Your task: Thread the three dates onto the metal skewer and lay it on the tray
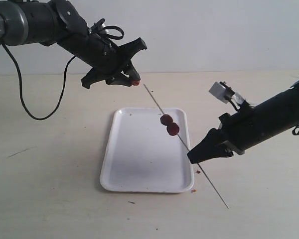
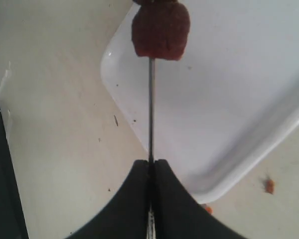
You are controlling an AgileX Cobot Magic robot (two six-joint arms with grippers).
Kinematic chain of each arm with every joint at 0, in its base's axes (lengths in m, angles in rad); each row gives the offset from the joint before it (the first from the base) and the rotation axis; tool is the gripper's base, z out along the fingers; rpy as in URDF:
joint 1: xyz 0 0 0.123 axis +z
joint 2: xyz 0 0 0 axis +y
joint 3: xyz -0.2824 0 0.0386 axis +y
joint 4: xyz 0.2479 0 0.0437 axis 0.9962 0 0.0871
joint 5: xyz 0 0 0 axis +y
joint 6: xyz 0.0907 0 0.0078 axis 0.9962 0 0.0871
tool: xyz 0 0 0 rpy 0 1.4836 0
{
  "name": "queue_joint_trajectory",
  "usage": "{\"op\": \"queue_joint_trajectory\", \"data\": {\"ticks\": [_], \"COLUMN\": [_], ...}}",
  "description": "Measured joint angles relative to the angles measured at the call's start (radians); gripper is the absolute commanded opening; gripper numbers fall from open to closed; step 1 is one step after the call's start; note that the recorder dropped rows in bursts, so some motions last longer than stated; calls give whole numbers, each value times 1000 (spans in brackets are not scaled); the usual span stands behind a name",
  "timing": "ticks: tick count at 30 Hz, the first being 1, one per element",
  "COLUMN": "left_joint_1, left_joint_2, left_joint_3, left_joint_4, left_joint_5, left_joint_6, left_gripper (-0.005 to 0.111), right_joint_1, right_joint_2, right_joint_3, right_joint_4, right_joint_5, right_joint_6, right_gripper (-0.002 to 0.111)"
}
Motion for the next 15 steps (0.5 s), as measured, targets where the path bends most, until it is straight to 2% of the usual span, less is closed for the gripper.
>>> {"op": "queue_joint_trajectory", "data": {"ticks": [15], "left_joint_1": [0], "left_joint_2": [0], "left_joint_3": [0], "left_joint_4": [-4], "left_joint_5": [6], "left_joint_6": [7], "left_gripper": [30], "right_joint_1": [26], "right_joint_2": [0], "right_joint_3": [1], "right_joint_4": [6], "right_joint_5": [-109], "right_joint_6": [16], "right_gripper": [0]}}
